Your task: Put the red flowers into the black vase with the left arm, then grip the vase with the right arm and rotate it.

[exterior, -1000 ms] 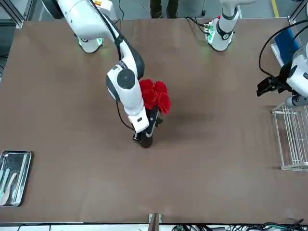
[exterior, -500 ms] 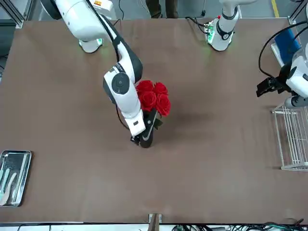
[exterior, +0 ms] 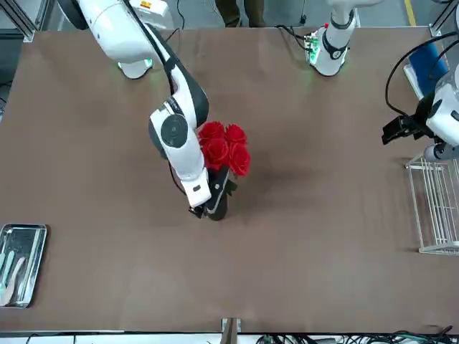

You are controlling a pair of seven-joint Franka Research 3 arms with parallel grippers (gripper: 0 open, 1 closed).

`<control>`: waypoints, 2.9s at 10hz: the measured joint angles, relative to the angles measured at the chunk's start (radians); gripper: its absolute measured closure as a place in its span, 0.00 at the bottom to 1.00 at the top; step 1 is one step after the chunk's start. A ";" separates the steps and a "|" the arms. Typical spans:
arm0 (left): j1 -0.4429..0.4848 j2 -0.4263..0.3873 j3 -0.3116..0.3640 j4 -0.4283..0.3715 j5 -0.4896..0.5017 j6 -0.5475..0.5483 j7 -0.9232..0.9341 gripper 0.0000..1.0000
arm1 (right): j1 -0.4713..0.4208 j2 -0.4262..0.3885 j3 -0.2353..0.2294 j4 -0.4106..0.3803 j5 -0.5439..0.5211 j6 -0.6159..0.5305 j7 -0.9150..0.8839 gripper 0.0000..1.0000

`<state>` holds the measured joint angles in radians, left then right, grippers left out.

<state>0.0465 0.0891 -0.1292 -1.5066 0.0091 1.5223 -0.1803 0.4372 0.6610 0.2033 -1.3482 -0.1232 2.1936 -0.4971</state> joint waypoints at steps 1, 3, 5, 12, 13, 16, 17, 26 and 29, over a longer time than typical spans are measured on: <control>0.000 0.000 0.000 0.000 0.000 0.000 0.000 0.00 | -0.004 0.000 0.003 0.002 0.000 -0.007 0.000 0.27; 0.000 0.000 0.000 0.002 0.000 0.001 0.000 0.00 | -0.012 -0.001 0.010 0.005 0.002 -0.012 0.000 0.27; 0.000 0.000 0.000 0.004 0.000 0.001 0.000 0.00 | -0.012 -0.002 0.012 0.020 0.034 -0.033 0.000 0.27; 0.000 0.002 0.000 0.012 0.000 0.001 0.000 0.00 | -0.023 -0.003 0.015 0.073 0.046 -0.117 0.000 0.22; 0.000 0.002 0.000 0.012 0.000 0.001 0.000 0.00 | -0.025 -0.006 0.015 0.085 0.046 -0.132 0.000 0.22; 0.000 0.003 0.000 0.013 0.000 0.001 0.000 0.00 | -0.039 -0.013 0.015 0.107 0.047 -0.174 -0.001 0.20; 0.000 0.003 0.000 0.013 0.000 0.001 0.000 0.00 | -0.045 -0.016 0.015 0.116 0.047 -0.188 -0.002 0.20; 0.002 0.003 0.000 0.014 0.000 0.005 0.000 0.00 | -0.131 -0.147 -0.072 0.136 0.112 -0.352 0.004 0.00; 0.002 0.003 0.000 0.016 0.000 0.006 0.000 0.00 | -0.139 -0.256 -0.254 0.124 0.190 -0.487 0.044 0.00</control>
<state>0.0489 0.0925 -0.1290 -1.4909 0.0091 1.5278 -0.1803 0.2978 0.4049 -0.0504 -1.2239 0.0666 1.7061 -0.4530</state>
